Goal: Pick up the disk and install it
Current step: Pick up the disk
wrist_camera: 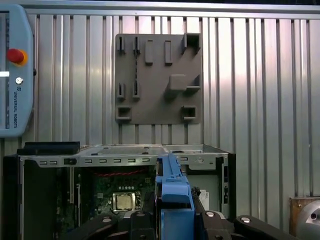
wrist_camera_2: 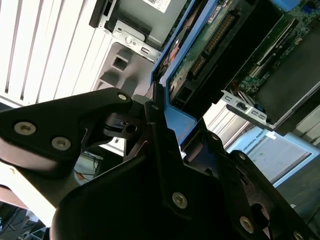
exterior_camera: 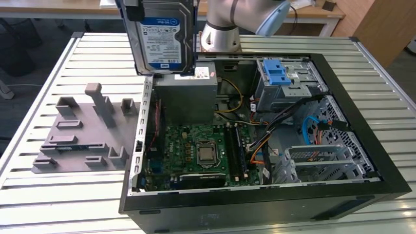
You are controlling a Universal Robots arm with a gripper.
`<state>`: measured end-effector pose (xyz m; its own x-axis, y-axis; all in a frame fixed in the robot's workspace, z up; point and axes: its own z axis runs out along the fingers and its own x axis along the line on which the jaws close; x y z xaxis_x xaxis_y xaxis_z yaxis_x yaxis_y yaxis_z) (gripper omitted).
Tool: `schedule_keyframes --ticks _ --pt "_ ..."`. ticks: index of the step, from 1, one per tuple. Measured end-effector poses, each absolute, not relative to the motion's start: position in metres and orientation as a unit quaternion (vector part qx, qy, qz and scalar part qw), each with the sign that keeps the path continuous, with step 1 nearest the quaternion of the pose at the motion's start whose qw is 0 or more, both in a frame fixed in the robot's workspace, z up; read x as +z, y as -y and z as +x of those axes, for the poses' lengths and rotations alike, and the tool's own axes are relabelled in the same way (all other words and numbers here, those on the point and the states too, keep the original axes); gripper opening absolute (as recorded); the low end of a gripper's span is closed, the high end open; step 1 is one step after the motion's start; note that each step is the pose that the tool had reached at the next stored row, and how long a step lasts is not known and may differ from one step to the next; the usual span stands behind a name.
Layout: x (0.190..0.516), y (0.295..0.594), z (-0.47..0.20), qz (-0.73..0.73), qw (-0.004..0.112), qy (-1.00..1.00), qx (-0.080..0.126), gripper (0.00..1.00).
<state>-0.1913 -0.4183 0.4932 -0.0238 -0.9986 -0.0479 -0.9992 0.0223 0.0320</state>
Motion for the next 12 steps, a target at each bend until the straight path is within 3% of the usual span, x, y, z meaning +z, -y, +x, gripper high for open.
schedule_keyframes --ticks 12 --pt "0.493 0.423 -0.171 -0.699 0.006 -0.715 0.028 0.36"
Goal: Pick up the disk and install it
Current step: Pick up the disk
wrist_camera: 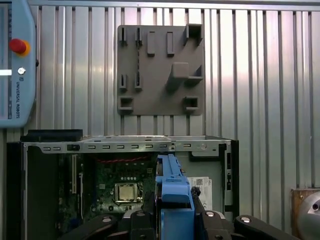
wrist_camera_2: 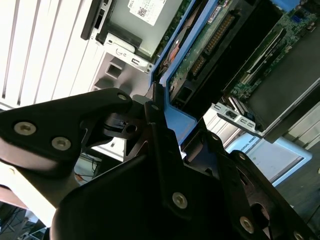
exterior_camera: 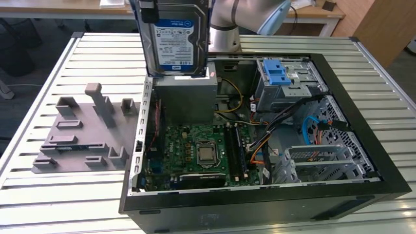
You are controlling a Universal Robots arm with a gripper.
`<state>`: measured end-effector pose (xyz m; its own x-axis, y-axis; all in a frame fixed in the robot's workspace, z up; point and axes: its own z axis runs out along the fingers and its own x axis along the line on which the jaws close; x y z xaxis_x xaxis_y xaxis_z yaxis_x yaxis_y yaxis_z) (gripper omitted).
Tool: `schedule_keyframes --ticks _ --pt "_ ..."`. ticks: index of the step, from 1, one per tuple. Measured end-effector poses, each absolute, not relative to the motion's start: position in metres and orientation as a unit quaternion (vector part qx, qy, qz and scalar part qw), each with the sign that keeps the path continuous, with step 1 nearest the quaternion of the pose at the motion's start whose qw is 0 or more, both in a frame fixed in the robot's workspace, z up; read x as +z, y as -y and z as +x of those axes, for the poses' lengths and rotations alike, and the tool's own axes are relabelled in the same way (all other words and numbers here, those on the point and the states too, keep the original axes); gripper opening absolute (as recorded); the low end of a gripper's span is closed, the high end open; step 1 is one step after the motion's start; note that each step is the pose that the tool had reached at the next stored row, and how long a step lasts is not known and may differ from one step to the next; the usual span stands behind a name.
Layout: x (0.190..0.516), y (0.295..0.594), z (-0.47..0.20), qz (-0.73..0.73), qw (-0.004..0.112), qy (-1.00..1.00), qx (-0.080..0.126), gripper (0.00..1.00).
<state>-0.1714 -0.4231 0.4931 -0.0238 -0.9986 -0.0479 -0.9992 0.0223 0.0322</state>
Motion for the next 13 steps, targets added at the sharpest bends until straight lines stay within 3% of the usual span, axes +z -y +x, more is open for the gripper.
schedule_keyframes --ticks 13 --pt "0.493 0.427 -0.157 -0.699 0.006 -0.715 0.028 0.36"
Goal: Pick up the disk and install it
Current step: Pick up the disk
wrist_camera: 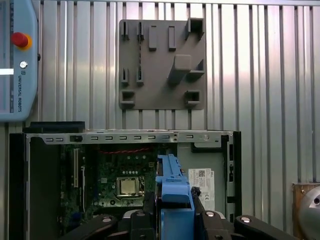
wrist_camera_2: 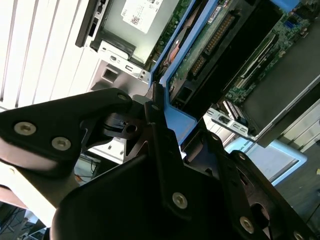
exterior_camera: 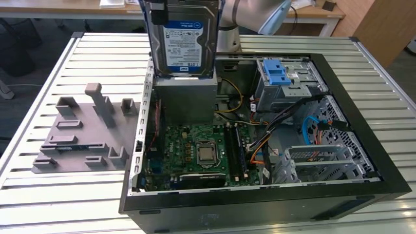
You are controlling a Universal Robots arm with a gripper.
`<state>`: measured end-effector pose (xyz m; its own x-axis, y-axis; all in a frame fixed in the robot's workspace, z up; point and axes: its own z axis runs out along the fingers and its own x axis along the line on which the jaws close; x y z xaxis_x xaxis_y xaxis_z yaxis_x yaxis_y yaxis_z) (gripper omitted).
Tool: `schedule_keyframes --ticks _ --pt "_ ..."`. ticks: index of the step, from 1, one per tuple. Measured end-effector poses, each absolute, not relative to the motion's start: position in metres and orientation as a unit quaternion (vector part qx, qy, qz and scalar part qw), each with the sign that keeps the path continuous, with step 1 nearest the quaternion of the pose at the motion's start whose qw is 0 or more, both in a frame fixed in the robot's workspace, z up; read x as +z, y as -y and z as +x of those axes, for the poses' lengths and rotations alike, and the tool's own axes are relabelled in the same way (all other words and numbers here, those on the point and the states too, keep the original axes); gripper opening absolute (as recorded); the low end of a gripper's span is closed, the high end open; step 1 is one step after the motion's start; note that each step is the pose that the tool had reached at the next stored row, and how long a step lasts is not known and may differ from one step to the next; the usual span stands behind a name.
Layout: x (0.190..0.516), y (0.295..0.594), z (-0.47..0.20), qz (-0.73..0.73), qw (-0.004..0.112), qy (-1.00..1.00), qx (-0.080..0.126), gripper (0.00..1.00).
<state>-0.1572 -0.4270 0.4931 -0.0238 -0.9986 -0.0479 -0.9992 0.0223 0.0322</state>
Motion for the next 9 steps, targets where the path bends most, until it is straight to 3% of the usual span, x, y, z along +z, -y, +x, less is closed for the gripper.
schedule_keyframes --ticks 9 --pt "0.493 0.43 -0.143 -0.699 0.006 -0.715 0.028 0.36"
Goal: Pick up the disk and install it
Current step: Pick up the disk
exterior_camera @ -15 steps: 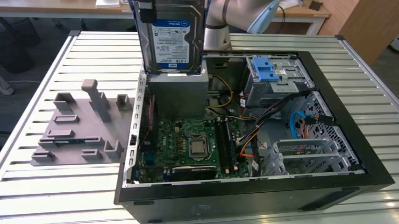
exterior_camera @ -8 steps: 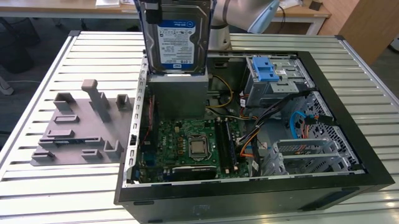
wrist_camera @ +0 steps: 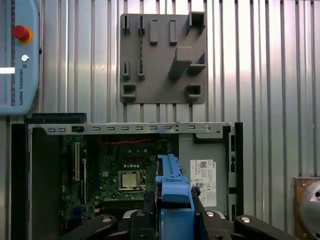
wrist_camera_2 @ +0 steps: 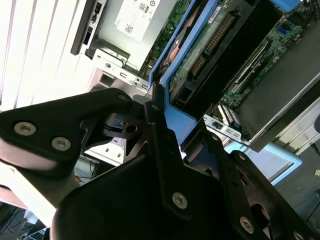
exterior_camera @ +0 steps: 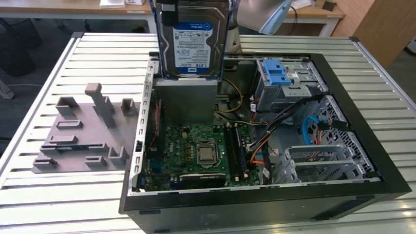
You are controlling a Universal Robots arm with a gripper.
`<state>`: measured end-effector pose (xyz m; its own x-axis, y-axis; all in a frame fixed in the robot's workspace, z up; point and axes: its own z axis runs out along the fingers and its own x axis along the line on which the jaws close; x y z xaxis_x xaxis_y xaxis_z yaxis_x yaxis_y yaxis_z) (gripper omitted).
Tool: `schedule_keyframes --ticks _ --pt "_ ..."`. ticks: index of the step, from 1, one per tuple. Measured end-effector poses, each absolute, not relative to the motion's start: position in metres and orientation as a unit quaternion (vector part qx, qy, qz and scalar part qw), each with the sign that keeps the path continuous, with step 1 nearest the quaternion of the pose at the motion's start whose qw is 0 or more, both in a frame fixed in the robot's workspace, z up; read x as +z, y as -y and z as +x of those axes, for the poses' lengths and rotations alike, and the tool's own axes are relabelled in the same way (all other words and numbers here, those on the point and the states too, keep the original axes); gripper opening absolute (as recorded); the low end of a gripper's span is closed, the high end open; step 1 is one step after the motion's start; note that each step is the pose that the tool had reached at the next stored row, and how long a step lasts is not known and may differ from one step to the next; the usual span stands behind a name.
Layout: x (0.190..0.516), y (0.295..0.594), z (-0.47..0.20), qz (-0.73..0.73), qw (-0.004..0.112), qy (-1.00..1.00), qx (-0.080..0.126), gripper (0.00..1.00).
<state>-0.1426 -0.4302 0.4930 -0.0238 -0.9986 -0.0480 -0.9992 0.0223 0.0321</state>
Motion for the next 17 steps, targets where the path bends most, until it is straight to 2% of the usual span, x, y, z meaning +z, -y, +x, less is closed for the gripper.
schedule_keyframes --ticks 17 --pt "0.492 0.447 -0.126 -0.698 0.003 -0.716 0.026 0.36"
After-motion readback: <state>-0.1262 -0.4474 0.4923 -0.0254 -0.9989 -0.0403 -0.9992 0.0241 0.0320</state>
